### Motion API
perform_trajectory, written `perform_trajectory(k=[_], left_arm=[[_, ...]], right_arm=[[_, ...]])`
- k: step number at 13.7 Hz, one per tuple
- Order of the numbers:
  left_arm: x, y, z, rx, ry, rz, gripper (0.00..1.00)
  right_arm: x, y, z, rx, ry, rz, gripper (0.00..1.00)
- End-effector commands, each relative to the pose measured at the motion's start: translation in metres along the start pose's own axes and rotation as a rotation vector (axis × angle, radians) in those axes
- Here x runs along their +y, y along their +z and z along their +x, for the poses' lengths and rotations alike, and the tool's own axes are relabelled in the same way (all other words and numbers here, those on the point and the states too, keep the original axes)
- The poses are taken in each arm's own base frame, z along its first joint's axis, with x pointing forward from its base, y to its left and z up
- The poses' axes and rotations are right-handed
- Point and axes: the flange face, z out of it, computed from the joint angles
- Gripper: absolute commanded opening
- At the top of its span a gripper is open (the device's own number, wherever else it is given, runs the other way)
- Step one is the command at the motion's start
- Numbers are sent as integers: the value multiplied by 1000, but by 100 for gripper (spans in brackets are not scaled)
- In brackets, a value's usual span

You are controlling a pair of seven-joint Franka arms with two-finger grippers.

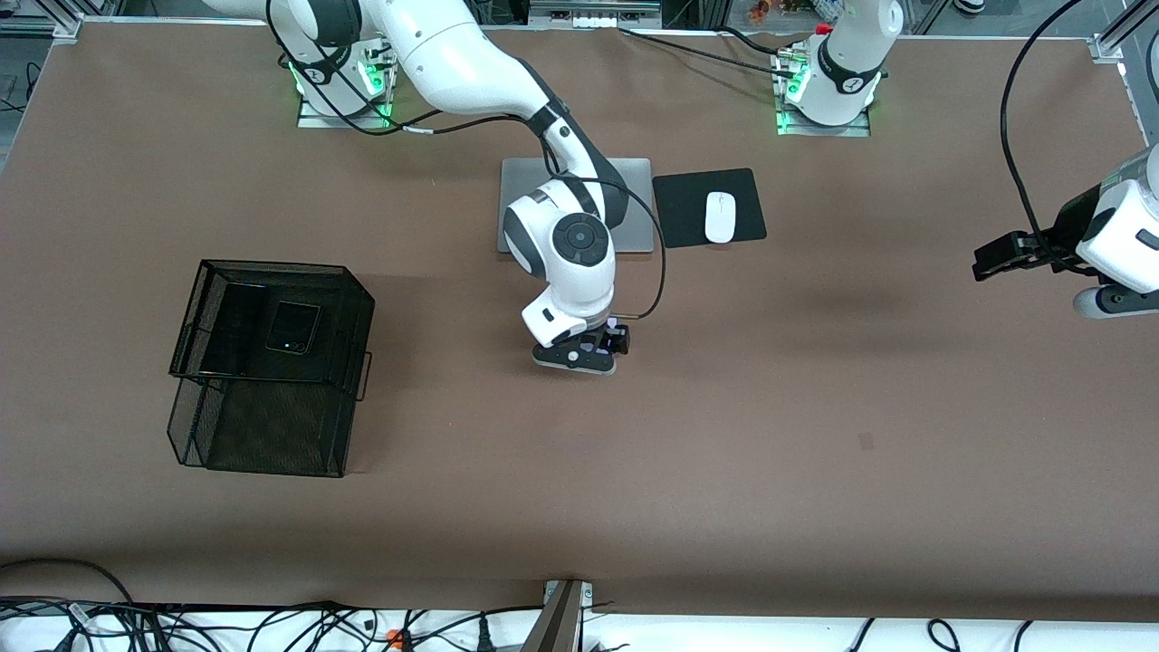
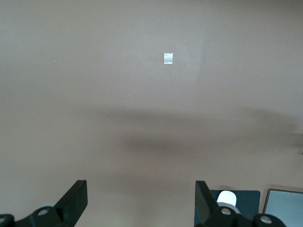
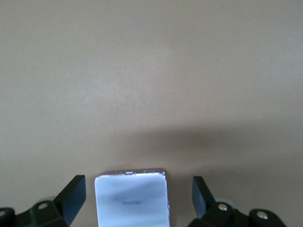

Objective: Place phones with both arms
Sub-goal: 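Grasp the white phone with the right gripper while the left gripper returns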

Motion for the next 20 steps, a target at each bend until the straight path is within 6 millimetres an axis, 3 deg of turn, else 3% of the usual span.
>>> perform_trajectory(k=[1,9,13,18,20], left_arm=[[-5,-7,-4,5,12,-17,100],[4,-8,-12,-35,24,-52,100],[4,-31,-32,5,137,-44,100],[13,-29,-34,5,155,-41,100],[6,-28,-33,2,169,-39,100]], right_arm=[[-11,10,-13,1,-41,-2,99],[-7,31,-24,-19,-67,-34,99],[-10,31,-29,-22,-78,-32,99],[-10,31,-29,-22,-75,-32,99],[-13,32,-33,-23,-80,-33,99]])
